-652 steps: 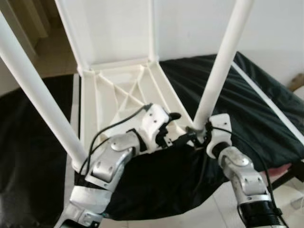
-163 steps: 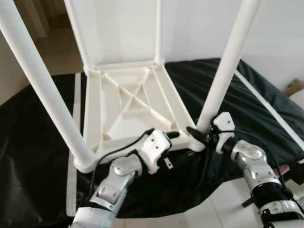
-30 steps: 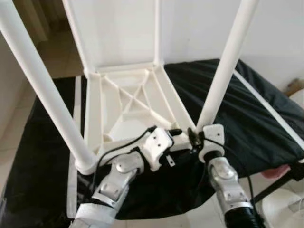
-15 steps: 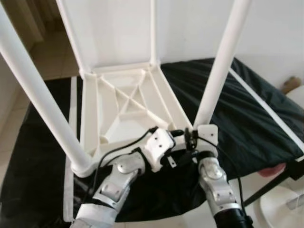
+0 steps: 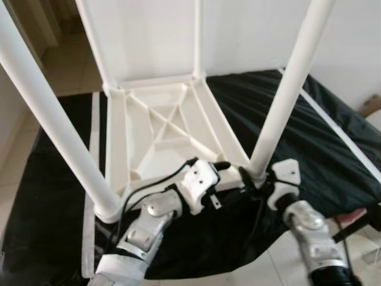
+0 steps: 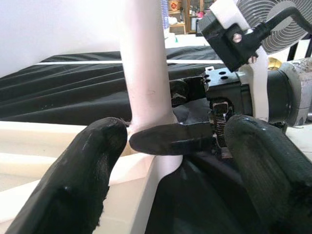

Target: Building children table

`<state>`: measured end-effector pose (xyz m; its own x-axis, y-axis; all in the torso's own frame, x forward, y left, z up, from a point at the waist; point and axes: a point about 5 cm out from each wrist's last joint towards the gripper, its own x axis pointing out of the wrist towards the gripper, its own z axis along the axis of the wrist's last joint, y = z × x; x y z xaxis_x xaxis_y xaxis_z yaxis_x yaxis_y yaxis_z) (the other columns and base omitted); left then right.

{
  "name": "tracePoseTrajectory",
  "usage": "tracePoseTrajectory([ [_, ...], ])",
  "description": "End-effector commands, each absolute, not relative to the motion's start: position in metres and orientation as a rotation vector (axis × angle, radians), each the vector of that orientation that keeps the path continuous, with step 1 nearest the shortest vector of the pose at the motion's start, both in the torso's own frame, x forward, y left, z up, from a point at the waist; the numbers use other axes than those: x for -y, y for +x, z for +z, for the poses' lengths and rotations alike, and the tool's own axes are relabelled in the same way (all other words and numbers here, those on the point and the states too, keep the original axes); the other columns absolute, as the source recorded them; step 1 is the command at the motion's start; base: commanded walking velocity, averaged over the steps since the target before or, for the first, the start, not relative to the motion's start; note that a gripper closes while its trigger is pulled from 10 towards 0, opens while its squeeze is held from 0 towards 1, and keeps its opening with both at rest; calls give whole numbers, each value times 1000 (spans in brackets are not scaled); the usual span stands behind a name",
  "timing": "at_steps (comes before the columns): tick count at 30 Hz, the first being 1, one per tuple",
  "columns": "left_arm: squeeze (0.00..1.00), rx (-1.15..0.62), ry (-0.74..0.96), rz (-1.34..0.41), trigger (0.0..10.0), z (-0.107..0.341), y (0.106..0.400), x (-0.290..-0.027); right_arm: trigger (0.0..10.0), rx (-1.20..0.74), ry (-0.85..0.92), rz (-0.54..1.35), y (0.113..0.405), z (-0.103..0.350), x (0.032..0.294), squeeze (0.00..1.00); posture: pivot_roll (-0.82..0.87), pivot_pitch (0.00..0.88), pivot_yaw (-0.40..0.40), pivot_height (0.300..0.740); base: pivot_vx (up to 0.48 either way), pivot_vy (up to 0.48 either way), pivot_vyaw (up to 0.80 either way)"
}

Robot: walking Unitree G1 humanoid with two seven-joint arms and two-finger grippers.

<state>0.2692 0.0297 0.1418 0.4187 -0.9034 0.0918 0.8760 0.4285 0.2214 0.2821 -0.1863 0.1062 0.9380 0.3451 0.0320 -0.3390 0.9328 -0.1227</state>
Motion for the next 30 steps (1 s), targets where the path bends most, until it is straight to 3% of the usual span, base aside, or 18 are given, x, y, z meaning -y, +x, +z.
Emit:
tracePoseTrajectory([
  [1, 0, 197, 154, -1154, 10000, 139, 269, -31, 10000, 48, -137, 440, 287, 112, 192, 0, -16, 0, 14, 740, 0, 0, 0],
  [8, 0, 199, 155, -1151, 10000, 141, 271, -32, 10000, 31, -183, 595, 306, 125, 189, 0, -12, 0, 21, 740, 0, 0, 0],
  [15, 0, 207, 160, -1134, 10000, 145, 274, -35, 10000, 5, -249, 773, 324, 130, 170, 0, 10, 0, 21, 740, 0, 0, 0],
  [16, 0, 209, 162, -1126, 10000, 146, 275, -36, 3255, -8, -259, 799, 326, 129, 169, 0, 18, 0, 17, 740, 0, 0, 0],
  [18, 0, 209, 162, -1126, 10000, 146, 275, -36, 3255, -8, -259, 799, 326, 129, 169, 0, 18, 0, 17, 740, 0, 0, 0],
  [19, 0, 210, 162, -1117, 10000, 147, 275, -37, 0, -26, -264, 821, 326, 127, 169, 0, 24, 0, 12, 740, 0, 0, 0],
  [30, 0, 204, 159, -1095, 10000, 145, 275, -41, 0, -68, -253, 843, 320, 118, 177, 0, 29, 0, 6, 740, 0, 0, 0],
])
